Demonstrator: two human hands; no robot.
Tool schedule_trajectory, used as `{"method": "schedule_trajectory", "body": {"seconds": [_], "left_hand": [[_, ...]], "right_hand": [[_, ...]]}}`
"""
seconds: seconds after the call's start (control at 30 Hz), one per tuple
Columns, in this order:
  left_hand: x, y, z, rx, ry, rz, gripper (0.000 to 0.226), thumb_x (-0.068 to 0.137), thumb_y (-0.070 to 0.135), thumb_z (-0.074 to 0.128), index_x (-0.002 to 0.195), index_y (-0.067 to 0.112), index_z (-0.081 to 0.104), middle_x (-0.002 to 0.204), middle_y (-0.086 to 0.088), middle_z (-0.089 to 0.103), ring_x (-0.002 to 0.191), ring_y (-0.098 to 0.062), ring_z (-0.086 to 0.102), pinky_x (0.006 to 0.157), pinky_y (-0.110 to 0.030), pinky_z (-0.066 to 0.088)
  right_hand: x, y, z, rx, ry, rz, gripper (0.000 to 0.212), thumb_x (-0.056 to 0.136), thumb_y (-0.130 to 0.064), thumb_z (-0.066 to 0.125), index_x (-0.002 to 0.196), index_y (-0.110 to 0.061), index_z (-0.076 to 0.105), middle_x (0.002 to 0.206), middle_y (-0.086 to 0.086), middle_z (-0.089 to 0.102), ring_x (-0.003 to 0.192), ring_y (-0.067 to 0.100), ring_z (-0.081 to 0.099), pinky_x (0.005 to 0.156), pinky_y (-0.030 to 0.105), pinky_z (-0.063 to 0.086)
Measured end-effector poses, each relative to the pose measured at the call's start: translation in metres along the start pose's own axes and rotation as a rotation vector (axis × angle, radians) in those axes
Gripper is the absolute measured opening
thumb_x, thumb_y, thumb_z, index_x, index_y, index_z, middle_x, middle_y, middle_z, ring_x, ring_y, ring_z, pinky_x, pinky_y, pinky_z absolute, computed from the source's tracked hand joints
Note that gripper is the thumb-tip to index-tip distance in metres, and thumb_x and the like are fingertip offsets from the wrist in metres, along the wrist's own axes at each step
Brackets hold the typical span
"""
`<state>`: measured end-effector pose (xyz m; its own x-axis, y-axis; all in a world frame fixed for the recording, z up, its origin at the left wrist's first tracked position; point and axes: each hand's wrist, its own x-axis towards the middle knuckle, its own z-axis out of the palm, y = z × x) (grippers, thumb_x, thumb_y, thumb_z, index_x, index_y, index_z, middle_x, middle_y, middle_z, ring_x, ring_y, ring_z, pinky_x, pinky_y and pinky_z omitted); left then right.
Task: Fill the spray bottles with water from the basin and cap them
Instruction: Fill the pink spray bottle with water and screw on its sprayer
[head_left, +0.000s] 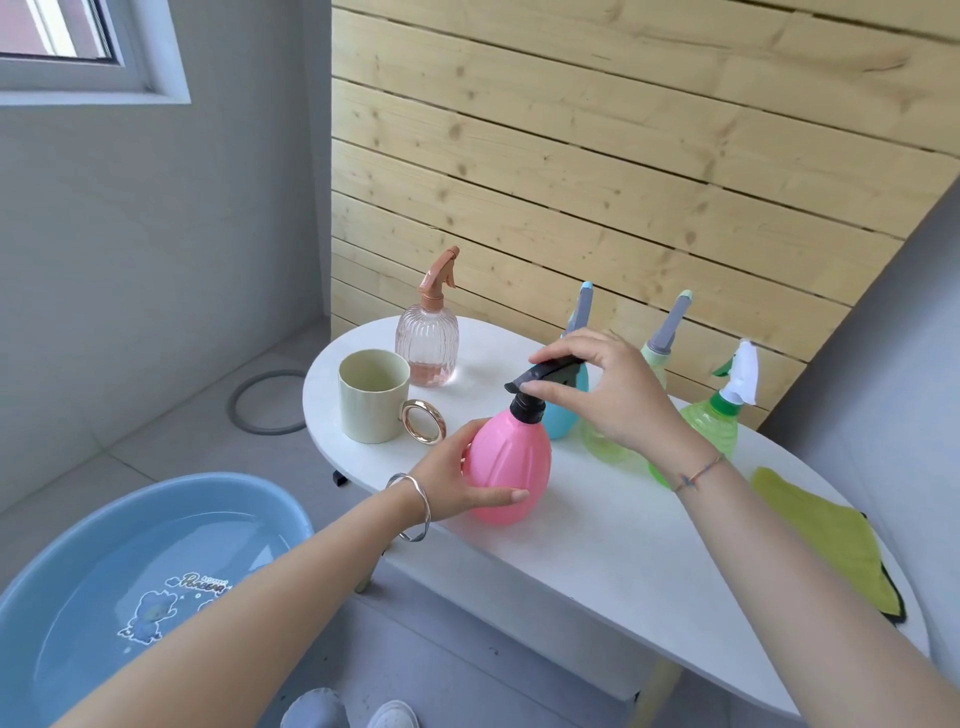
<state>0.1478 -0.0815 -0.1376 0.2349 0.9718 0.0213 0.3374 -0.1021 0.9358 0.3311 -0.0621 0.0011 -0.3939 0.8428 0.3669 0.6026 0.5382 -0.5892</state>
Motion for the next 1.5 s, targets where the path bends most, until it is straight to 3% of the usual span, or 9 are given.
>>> {"method": "schedule_trajectory", "body": {"seconds": [0.1,0.2,0.4,0.63,0.87,1.0,1.17,1.33,1.5], "left_hand": [[0.0,-0.001,0.0,0.001,0.002,-0.008,0.095,0.05,0.063,0.081,0.133,0.038,0.042,0.12,0.013,0.06,0.111,-0.009,0.058,0.095,-0.034,0.051],[0.0,-0.001,0.0,0.003,0.005,-0.006,0.097,0.05,0.063,0.081,0.134,0.037,0.043,0.12,0.013,0.06,0.111,-0.009,0.058,0.095,-0.035,0.051],[-0.002,0.001,-0.001,0.008,0.005,-0.015,0.098,0.048,0.064,0.081,0.134,0.038,0.042,0.119,0.013,0.06,0.111,-0.01,0.058,0.095,-0.035,0.052],[0.0,0.007,-0.002,-0.014,0.033,-0.009,0.101,0.05,0.065,0.08,0.138,0.036,0.04,0.13,0.012,0.055,0.12,-0.007,0.053,0.104,-0.03,0.044],[0.011,0.045,-0.001,-0.206,0.257,0.159,0.037,0.069,0.035,0.083,0.097,0.015,0.068,0.1,-0.002,0.073,0.097,-0.013,0.068,0.092,-0.027,0.052],[0.015,0.044,-0.002,-0.174,0.208,0.207,0.012,0.082,0.021,0.077,0.09,0.025,0.069,0.096,0.002,0.073,0.097,-0.019,0.068,0.092,-0.03,0.051],[0.012,0.038,-0.004,-0.157,0.132,0.262,0.032,0.086,0.028,0.068,0.117,0.028,0.061,0.113,-0.002,0.07,0.108,-0.012,0.064,0.098,-0.026,0.047],[0.014,0.042,0.003,-0.189,0.278,0.268,0.027,0.073,0.025,0.081,0.09,0.023,0.061,0.089,0.004,0.071,0.083,-0.008,0.066,0.083,-0.02,0.051],[0.011,0.036,0.004,-0.201,0.226,0.281,0.02,0.09,0.02,0.067,0.11,0.021,0.068,0.105,0.006,0.07,0.097,0.005,0.061,0.088,-0.013,0.044]], "right_hand": [[0.004,-0.002,0.003,-0.044,0.079,0.099,0.027,0.067,-0.045,0.082,0.064,-0.028,0.061,0.065,-0.012,0.062,0.07,0.015,0.052,0.061,0.027,0.037],[0.007,-0.01,0.008,-0.21,0.057,0.171,0.038,0.075,-0.044,0.075,0.064,-0.018,0.05,0.058,-0.005,0.054,0.059,0.015,0.049,0.052,0.027,0.031],[0.018,-0.032,-0.019,-0.346,-0.286,0.174,0.022,0.081,-0.042,0.071,0.092,-0.023,0.068,0.08,-0.008,0.069,0.067,0.005,0.055,0.06,0.028,0.043],[0.03,-0.039,-0.009,-0.51,-0.322,0.008,0.019,0.083,-0.039,0.07,0.093,-0.023,0.071,0.081,-0.005,0.066,0.066,0.007,0.05,0.055,0.023,0.035],[0.029,-0.038,-0.002,-0.563,-0.246,0.096,0.02,0.083,-0.04,0.068,0.084,-0.019,0.067,0.068,-0.009,0.053,0.075,0.017,0.057,0.052,0.024,0.036],[0.029,-0.038,-0.014,-0.305,-0.338,0.234,0.029,0.087,-0.055,0.055,0.1,-0.03,0.062,0.083,-0.006,0.064,0.069,0.014,0.06,0.065,0.03,0.046],[0.029,-0.034,-0.021,-0.074,-0.415,0.239,0.025,0.096,-0.031,0.054,0.096,-0.013,0.072,0.086,0.008,0.072,0.068,0.023,0.069,0.075,0.033,0.055],[0.027,-0.035,-0.017,-0.037,-0.403,0.261,0.027,0.092,-0.007,0.046,0.101,-0.011,0.071,0.085,0.011,0.073,0.071,0.017,0.07,0.071,0.023,0.056],[0.028,-0.026,-0.035,-0.2,-0.483,0.209,0.014,0.079,-0.038,0.075,0.087,-0.026,0.073,0.058,-0.008,0.045,0.05,0.004,0.04,0.05,0.015,0.029]]}}
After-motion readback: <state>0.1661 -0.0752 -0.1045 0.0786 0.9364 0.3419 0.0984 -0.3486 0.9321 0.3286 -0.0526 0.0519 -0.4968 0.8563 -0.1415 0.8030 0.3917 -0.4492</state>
